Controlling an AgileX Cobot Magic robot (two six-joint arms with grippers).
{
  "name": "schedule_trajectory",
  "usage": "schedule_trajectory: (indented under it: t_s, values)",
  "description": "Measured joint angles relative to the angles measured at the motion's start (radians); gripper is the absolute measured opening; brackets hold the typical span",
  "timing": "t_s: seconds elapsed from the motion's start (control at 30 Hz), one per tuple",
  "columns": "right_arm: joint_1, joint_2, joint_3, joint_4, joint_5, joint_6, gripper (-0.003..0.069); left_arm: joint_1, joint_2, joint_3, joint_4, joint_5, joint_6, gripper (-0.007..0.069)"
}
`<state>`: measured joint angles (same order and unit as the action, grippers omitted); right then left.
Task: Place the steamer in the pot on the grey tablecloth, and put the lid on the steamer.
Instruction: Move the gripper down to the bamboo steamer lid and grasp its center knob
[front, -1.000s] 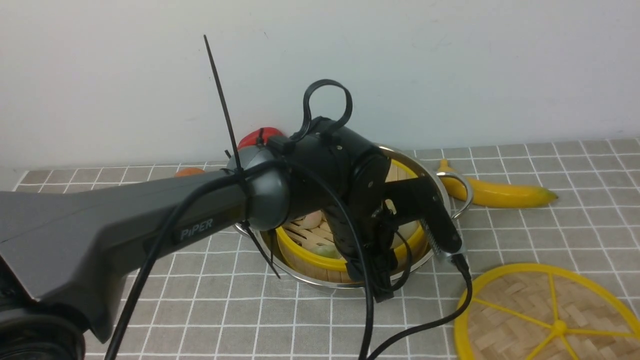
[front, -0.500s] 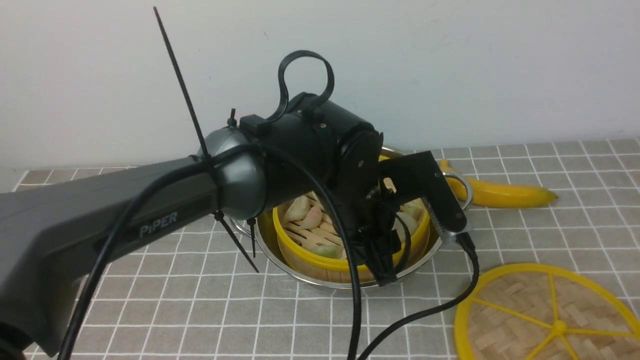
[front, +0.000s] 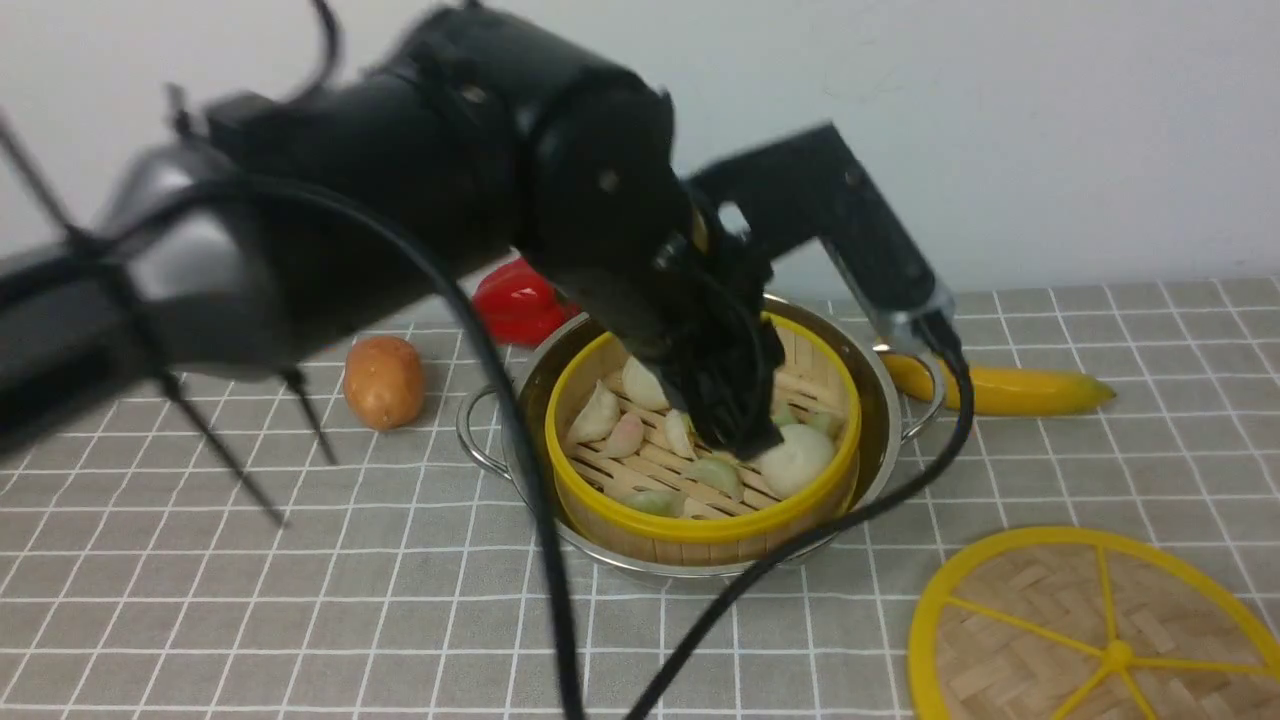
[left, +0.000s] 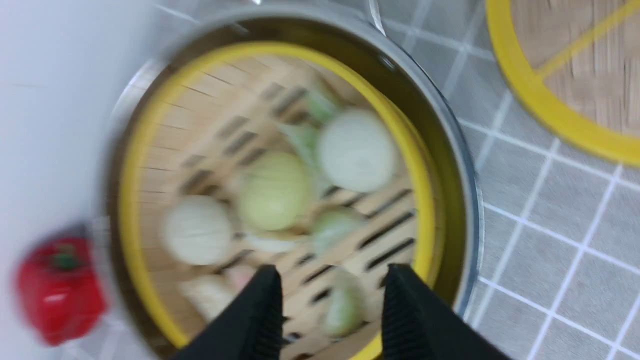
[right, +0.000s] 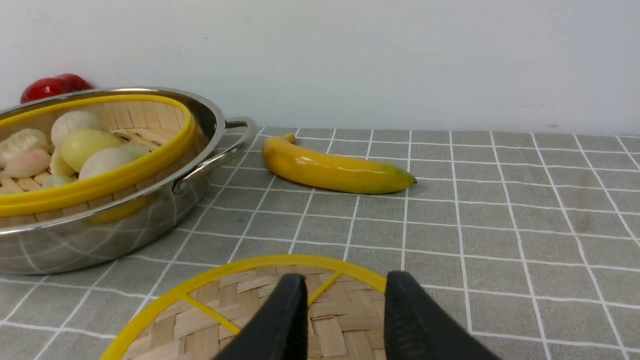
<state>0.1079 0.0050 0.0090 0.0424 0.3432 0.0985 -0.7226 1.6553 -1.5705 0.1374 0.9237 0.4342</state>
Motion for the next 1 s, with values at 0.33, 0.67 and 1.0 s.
schedule_trajectory:
  t_s: [0.33,0.67,1.0]
  values:
    - [0.0,0.0,0.0,0.0,0.0,0.0,0.024,0.0,-0.255,-0.028,0.03,-0.048,-0.043,0.02]
    - [0.0,0.0,0.0,0.0,0.0,0.0,0.024,0.0,-0.278,-0.028,0.03,-0.105,-0.043,0.0201]
    - [0.0,0.0,0.0,0.0,0.0,0.0,0.024,0.337,-0.708,0.26,-0.044,-0.104,-0.139,0.0219]
